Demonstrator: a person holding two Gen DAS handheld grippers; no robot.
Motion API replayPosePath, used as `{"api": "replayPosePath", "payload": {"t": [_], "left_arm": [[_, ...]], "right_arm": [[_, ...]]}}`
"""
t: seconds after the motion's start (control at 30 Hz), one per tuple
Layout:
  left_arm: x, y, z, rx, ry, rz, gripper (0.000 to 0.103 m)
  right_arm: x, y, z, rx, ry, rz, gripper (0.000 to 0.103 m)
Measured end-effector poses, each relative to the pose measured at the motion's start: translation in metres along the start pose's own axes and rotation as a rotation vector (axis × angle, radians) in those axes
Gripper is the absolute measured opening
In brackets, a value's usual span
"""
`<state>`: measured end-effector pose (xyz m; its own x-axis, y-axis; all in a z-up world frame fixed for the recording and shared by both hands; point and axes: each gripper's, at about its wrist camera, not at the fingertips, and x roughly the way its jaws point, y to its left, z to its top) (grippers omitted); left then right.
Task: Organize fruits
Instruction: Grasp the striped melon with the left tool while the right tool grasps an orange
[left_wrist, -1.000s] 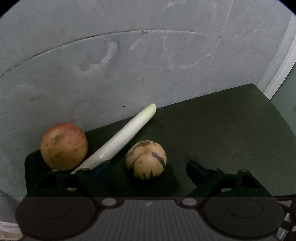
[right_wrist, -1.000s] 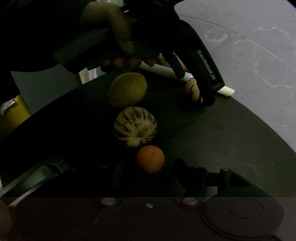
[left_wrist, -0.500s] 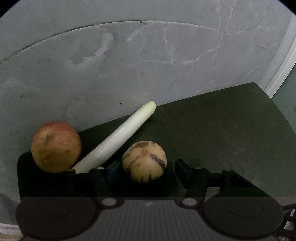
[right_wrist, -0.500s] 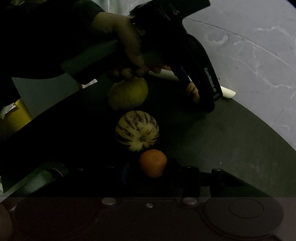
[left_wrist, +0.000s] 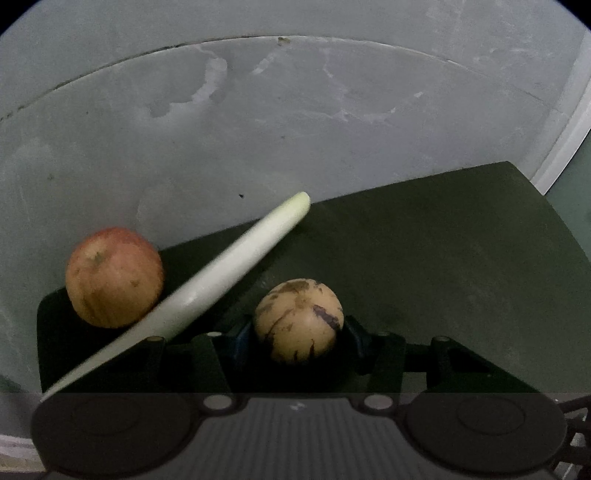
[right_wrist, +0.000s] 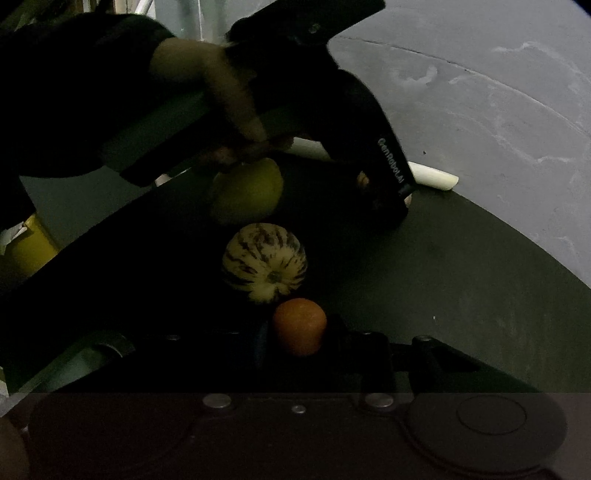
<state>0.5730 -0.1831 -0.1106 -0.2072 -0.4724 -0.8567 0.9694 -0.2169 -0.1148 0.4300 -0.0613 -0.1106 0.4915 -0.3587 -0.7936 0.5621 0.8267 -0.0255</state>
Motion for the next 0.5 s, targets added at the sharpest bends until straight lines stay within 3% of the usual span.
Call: {"api": "replayPosePath", "payload": {"t": [0.5], "left_arm": [[-0.044,-0.029,-0.021,-0.048,-0.038,-0.026,0.054]], "right_arm": [[-0.039,-0.007,-0.007,0.027,-0.065,-0.008,0.035]]}}
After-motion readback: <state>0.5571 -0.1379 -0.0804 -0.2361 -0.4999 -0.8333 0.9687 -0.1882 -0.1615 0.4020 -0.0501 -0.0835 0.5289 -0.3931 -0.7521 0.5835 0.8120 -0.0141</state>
